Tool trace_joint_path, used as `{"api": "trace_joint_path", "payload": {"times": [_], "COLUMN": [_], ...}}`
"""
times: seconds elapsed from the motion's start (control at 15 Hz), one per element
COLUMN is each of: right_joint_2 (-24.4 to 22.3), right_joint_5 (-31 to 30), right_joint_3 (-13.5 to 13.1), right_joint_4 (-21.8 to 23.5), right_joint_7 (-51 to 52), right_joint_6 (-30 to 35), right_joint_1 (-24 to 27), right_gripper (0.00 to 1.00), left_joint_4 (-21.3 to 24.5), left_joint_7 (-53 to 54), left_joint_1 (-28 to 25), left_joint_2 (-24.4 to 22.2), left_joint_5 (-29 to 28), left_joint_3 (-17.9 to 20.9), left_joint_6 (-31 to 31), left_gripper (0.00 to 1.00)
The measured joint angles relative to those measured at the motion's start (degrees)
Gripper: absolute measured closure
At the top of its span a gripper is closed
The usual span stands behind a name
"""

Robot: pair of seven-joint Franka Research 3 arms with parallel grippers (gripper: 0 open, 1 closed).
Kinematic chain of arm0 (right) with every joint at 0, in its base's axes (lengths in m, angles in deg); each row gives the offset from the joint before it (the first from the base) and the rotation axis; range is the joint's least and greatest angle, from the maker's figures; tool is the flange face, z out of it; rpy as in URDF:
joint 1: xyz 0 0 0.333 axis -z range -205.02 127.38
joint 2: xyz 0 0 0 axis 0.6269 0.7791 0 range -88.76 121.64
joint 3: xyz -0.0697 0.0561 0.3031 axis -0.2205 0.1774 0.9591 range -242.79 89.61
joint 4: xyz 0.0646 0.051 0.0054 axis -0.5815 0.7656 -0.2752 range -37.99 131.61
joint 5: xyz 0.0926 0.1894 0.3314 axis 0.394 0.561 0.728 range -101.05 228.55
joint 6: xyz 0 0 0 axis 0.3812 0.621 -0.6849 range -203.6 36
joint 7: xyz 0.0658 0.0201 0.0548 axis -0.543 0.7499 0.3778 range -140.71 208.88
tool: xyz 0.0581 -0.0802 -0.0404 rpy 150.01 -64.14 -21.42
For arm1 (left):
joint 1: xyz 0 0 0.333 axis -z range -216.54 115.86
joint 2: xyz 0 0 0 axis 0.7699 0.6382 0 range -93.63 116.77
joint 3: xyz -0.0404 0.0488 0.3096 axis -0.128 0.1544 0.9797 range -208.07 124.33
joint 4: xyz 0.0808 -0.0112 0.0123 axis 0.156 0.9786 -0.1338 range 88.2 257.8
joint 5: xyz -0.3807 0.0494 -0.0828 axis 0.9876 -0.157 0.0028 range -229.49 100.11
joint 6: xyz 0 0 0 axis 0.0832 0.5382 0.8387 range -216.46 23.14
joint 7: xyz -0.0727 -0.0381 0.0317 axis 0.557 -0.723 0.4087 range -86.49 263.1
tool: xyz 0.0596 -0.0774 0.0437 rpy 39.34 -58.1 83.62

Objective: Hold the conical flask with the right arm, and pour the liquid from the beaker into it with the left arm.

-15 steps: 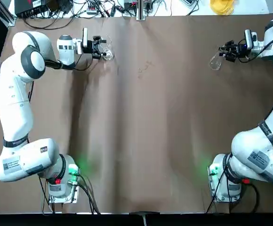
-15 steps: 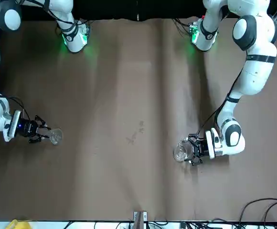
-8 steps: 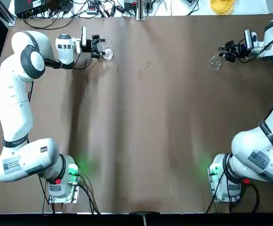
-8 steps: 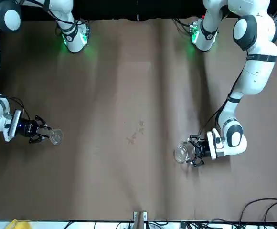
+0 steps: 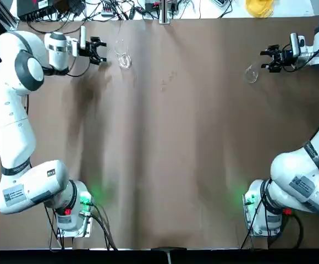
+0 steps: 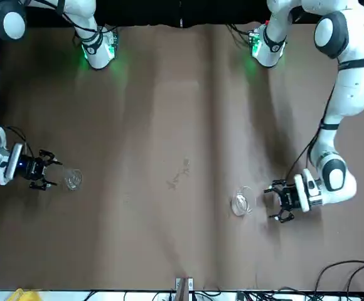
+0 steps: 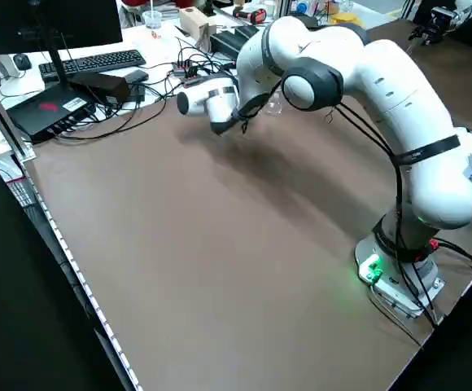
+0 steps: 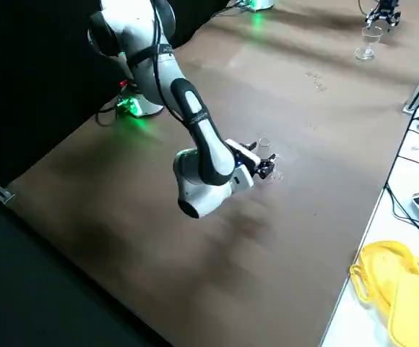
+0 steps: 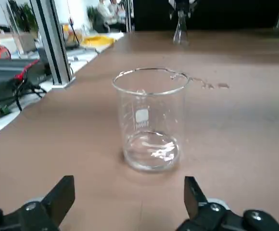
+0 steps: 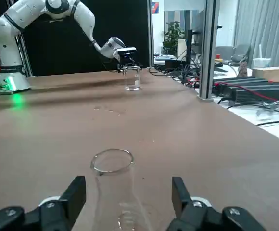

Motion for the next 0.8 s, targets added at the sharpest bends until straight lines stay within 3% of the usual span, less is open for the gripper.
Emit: {"api": "trace_joint_path", "payload": {"times": [0.13,0.2,0.33,0.8], "right_joint_2": [-0.1,-0.4,-1.0,-5.3], "right_joint_5": [0.0,-0.1,-0.5,-8.3], "right_joint_3": [0.0,0.0,0.0,1.3], "right_joint_4": [-1.2,-2.8,-4.1,-13.4], "right_joint_7": [0.0,-0.2,-2.6,-27.2], "right_joint_6": [0.8,1.5,2.4,4.1], "right_joint_1": [1.1,2.2,3.1,1.9], "right_gripper": [0.19,0.18,0.19,0.21], "left_joint_4": [0.0,-0.1,-0.1,0.8], "left_joint_7": [-4.7,-12.1,-21.0,-57.1], "left_joint_1": [-1.5,-2.6,-2.8,0.1], "left_joint_2": [-2.6,-6.3,-10.6,-24.8], "left_joint_5": [-5.8,-12.3,-18.0,-38.1], "left_joint_3": [0.0,0.0,0.0,-0.4], "left_joint_6": [0.0,0.0,0.1,0.4], "left_gripper": [0.0,0.0,0.0,0.0]}}
